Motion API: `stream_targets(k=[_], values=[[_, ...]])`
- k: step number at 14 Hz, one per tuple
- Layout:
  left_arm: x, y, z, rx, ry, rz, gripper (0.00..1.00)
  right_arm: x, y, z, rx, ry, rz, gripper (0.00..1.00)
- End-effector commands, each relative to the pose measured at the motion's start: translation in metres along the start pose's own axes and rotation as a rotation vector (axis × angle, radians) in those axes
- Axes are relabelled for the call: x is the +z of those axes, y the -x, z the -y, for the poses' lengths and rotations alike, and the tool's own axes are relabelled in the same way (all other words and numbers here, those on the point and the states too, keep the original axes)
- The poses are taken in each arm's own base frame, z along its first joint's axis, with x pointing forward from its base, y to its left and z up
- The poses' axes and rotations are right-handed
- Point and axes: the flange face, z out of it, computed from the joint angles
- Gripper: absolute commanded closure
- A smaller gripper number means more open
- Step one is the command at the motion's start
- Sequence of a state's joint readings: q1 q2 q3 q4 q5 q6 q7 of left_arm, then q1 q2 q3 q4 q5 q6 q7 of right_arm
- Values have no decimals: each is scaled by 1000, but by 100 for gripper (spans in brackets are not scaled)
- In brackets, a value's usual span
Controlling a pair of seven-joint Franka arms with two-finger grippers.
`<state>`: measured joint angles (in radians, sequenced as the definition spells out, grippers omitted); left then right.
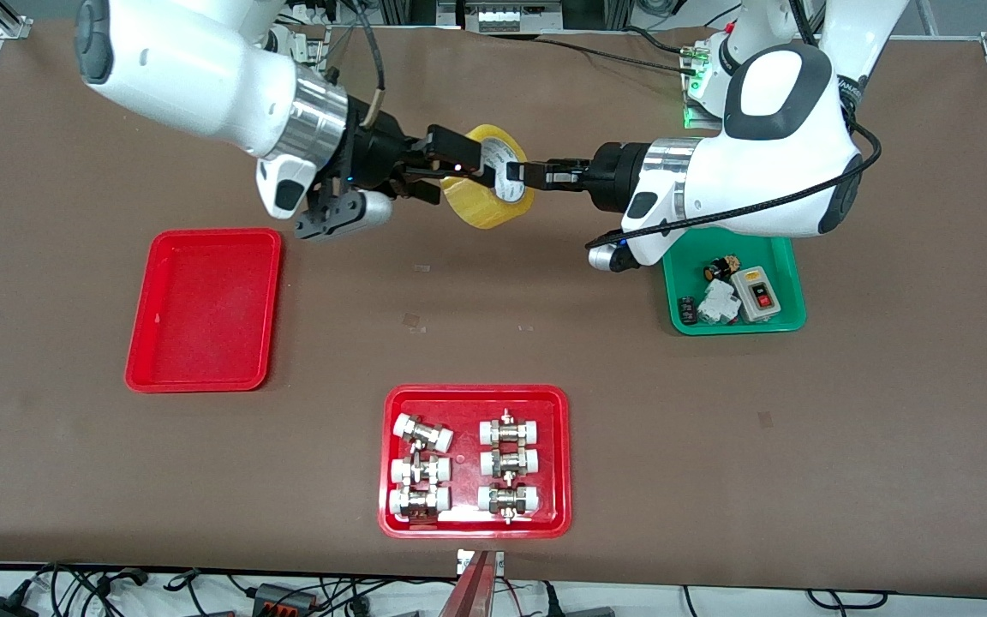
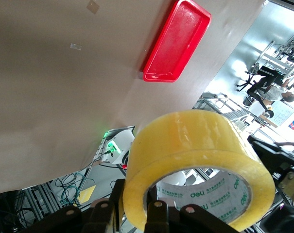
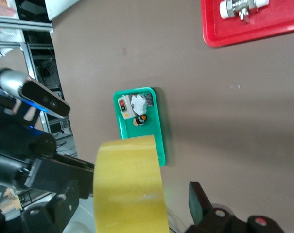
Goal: Left arm passes tape to right arm into tray
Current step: 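Close the right gripper on the tape roll beside the left gripper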
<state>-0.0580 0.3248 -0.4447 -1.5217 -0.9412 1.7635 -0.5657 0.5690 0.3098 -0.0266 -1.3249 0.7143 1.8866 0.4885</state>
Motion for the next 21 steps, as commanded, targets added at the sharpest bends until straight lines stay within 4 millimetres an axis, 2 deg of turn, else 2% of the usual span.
stream_targets(k=[1, 6, 15, 16, 17, 19, 21], values=[[-7, 4, -7, 2, 13, 16, 99, 4, 2, 1, -3, 50, 33, 0], [-7, 4, -7, 3, 12, 15, 99, -11, 8, 12, -22, 43, 39, 0], [-6, 4, -7, 4, 9, 15, 99, -11, 7, 11, -28, 45, 42, 0], [-6, 4, -7, 4, 9, 15, 99, -10, 8, 11, -31, 46, 42, 4], [-6, 4, -7, 4, 9, 15, 99, -9, 8, 11, -31, 47, 44, 16], [-6, 4, -7, 4, 9, 15, 99, -8, 7, 10, -29, 47, 46, 48], [-6, 4, -7, 4, 9, 15, 99, -8, 8, 10, -28, 48, 53, 65]])
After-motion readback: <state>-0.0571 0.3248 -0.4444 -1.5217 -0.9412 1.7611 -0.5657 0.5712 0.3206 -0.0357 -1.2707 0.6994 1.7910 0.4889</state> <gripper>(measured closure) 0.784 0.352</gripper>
